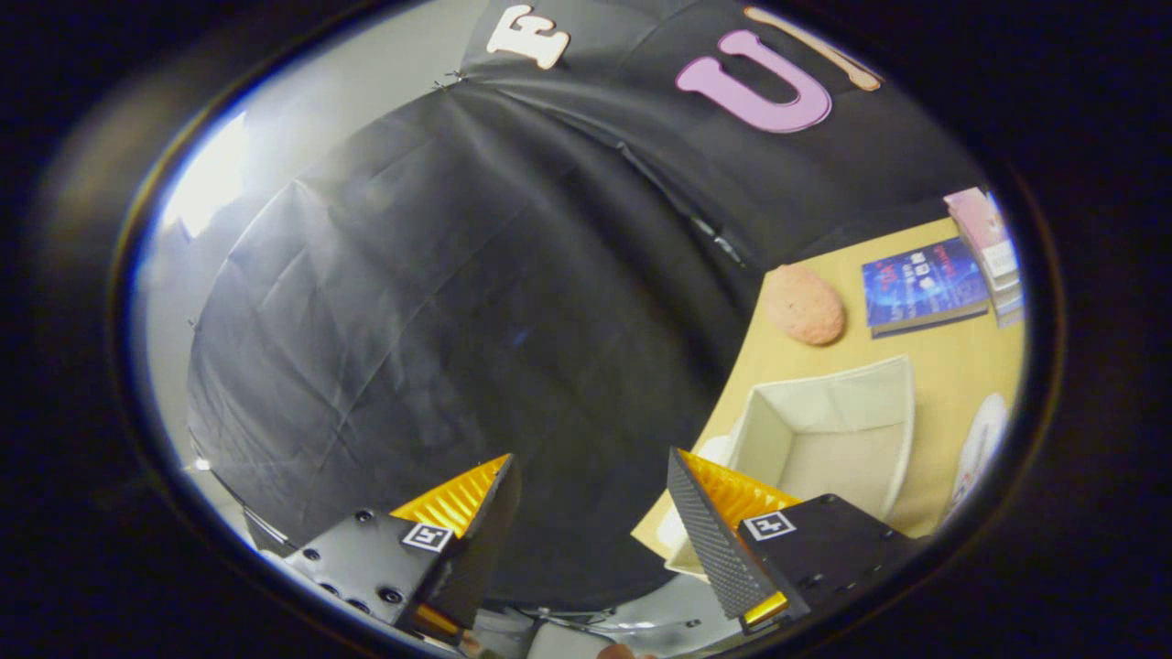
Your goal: Open the storage box then place both shoes into the box .Put the left shoe in first, then the right shoe, with the right side of both shoes facing outward in a uniform manner.
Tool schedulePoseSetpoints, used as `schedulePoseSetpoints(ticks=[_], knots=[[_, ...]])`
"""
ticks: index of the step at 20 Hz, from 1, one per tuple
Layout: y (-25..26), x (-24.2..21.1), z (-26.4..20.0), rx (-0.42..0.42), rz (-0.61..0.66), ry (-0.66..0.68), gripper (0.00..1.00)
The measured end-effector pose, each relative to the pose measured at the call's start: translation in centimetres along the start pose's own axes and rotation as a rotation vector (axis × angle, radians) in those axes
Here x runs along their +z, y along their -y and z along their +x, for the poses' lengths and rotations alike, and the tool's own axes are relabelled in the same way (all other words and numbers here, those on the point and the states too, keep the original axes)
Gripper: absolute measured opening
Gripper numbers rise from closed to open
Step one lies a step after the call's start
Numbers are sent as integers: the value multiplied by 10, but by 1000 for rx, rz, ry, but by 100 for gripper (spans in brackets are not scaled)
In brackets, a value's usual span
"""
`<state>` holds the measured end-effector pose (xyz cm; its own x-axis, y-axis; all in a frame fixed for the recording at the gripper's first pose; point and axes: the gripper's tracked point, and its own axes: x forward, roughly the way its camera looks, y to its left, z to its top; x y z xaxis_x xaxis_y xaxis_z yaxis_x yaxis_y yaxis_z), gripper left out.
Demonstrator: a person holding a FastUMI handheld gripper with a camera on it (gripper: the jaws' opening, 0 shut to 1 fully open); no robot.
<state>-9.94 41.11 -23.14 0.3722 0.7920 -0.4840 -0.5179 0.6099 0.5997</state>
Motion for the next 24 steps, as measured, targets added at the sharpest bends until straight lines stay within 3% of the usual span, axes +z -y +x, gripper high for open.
schedulePoseSetpoints(ticks=[5,12,18,24], knots=[[110,-4,-76,-293,-158,57,99],[245,-74,-169,-635,-182,-59,100],[300,-110,-184,-743,-134,-119,100],[367,-110,-182,-843,-178,-184,99]])
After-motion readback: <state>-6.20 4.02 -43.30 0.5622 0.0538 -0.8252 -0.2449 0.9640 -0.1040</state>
